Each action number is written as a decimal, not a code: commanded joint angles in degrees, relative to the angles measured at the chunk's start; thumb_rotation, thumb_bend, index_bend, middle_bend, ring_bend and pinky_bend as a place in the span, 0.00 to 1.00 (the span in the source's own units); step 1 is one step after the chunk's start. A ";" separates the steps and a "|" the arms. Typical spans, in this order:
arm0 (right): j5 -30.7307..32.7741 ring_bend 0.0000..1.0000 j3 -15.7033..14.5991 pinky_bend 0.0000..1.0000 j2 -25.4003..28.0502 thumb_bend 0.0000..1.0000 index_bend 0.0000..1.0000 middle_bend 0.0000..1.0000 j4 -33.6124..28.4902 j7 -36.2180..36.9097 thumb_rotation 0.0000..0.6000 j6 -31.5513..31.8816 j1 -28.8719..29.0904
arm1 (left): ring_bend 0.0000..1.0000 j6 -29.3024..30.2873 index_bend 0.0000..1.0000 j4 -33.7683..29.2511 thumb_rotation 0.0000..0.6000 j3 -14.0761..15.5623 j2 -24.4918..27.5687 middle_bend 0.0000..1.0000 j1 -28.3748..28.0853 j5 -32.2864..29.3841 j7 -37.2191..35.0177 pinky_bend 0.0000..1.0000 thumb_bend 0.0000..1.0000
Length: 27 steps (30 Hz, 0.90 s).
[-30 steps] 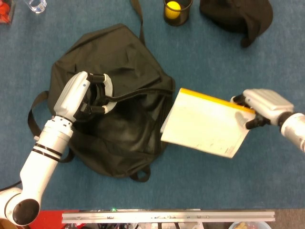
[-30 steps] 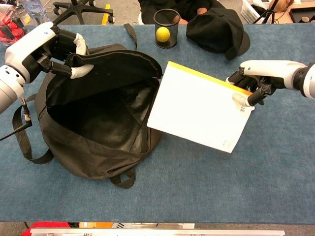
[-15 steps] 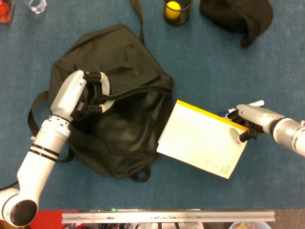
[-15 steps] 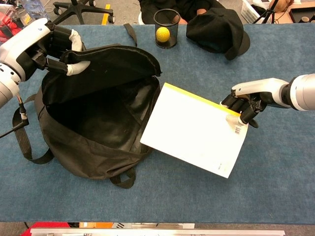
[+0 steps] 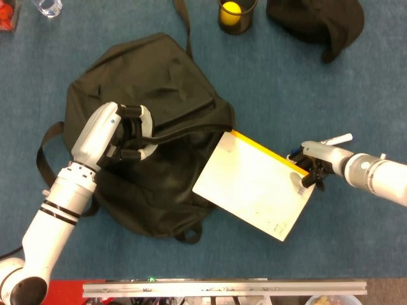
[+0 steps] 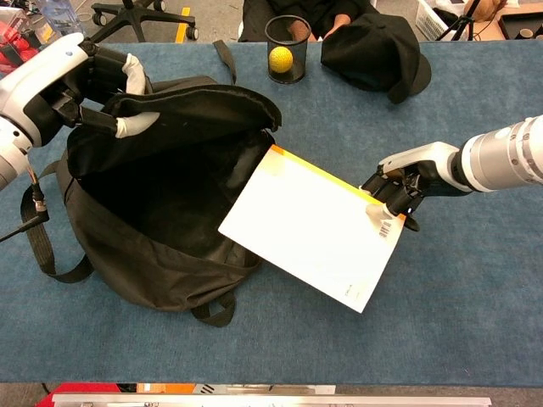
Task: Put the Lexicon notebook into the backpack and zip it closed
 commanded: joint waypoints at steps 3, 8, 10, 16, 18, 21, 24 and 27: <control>1.22 0.60 -0.96 0.69 -2.18 0.39 0.96 0.72 2.59 4.32 1.00 -1.66 1.95 | 0.64 -0.07 0.74 -0.57 1.00 0.68 -0.10 0.66 0.07 1.12 0.01 0.79 0.34; 0.89 0.60 0.22 0.69 -3.55 0.39 0.96 0.72 3.92 8.20 1.00 -0.85 1.56 | 0.64 -0.25 0.74 -1.39 1.00 0.70 -0.46 0.66 -0.15 1.29 -0.17 0.79 0.34; 0.67 0.60 1.11 0.69 -4.09 0.39 0.96 0.72 4.19 9.61 1.00 -0.50 1.04 | 0.64 -0.48 0.74 -1.91 1.00 0.62 -0.60 0.66 -0.35 1.06 -0.14 0.79 0.34; 0.70 0.61 1.48 0.70 -5.98 0.39 0.96 0.72 4.76 12.70 1.00 0.89 0.77 | 0.64 -1.56 0.73 -4.09 1.00 0.12 -1.78 0.66 -1.64 -0.57 1.83 0.79 0.34; 1.16 0.61 1.10 0.70 -6.48 0.39 0.96 0.72 5.03 13.67 1.00 1.30 0.90 | 0.64 -1.76 0.73 -4.73 1.00 -0.14 -2.56 0.66 -2.20 -1.20 2.91 0.79 0.34; 2.01 0.61 0.30 0.70 -7.03 0.39 0.96 0.72 5.44 14.91 1.00 2.04 1.10 | 0.64 -2.14 0.73 -5.76 1.00 -0.29 -3.68 0.66 -2.94 -2.20 4.32 0.79 0.34; 3.02 0.61 0.16 0.70 -7.45 0.39 0.96 0.72 5.89 16.33 1.00 2.83 1.16 | 0.64 -2.41 0.73 -6.48 1.00 -0.12 -4.88 0.66 -3.59 -2.86 5.99 0.79 0.34; 3.65 0.61 0.69 0.70 -7.88 0.39 0.96 0.72 5.93 17.56 1.00 3.22 1.09 | 0.64 -2.60 0.73 -6.53 1.00 -0.17 -6.22 0.66 -4.35 -4.17 7.94 0.79 0.34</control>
